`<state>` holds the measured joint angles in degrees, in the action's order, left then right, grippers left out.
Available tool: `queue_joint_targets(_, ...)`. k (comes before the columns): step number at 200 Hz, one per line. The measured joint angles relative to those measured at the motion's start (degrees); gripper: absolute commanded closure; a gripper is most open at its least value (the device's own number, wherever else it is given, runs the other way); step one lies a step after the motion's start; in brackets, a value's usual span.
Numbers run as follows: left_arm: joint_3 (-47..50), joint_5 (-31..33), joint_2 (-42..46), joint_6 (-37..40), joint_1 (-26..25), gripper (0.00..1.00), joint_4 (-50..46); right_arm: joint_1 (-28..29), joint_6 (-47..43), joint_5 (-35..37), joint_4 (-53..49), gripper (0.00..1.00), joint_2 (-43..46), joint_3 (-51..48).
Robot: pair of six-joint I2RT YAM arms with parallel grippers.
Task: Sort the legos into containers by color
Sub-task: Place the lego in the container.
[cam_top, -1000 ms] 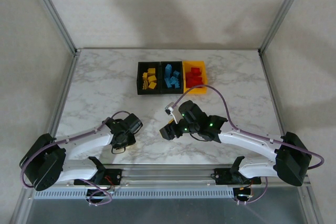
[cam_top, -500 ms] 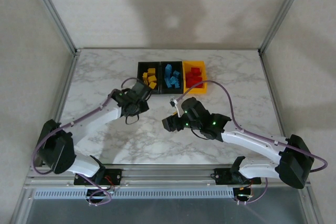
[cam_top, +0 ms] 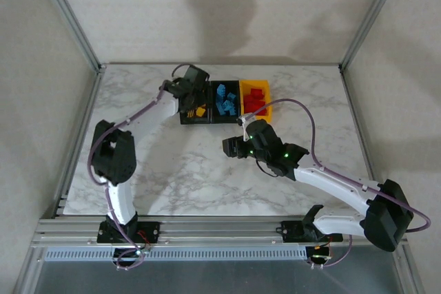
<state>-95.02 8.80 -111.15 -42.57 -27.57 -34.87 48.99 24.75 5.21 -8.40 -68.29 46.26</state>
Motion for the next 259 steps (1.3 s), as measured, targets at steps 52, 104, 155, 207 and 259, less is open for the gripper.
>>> queue_joint_targets(52,-13.40,-2.32,-13.38,1.66,2.49,0.59,-0.74,-0.09,0.59,1.40,-0.57,0.33,1.92,0.00)
queue_joint_targets(104,-16.55,-5.05,-18.49,2.08,4.11,0.42,-1.46,-0.20,0.59,2.38,-1.75,0.33,2.75,0.00)
queue_joint_targets(155,-17.18,-6.60,-18.47,2.12,4.04,0.38,-1.62,-0.39,0.68,2.75,-1.79,0.33,2.80,0.00)
queue_joint_targets(207,-10.40,-7.61,-8.92,2.62,2.80,0.29,0.13,-6.19,2.03,3.87,-3.04,0.19,3.06,0.11)
queue_joint_targets(259,8.07,-4.72,13.35,4.52,-0.85,0.00,9.22,-14.80,1.11,4.81,-3.82,0.01,2.49,2.21)
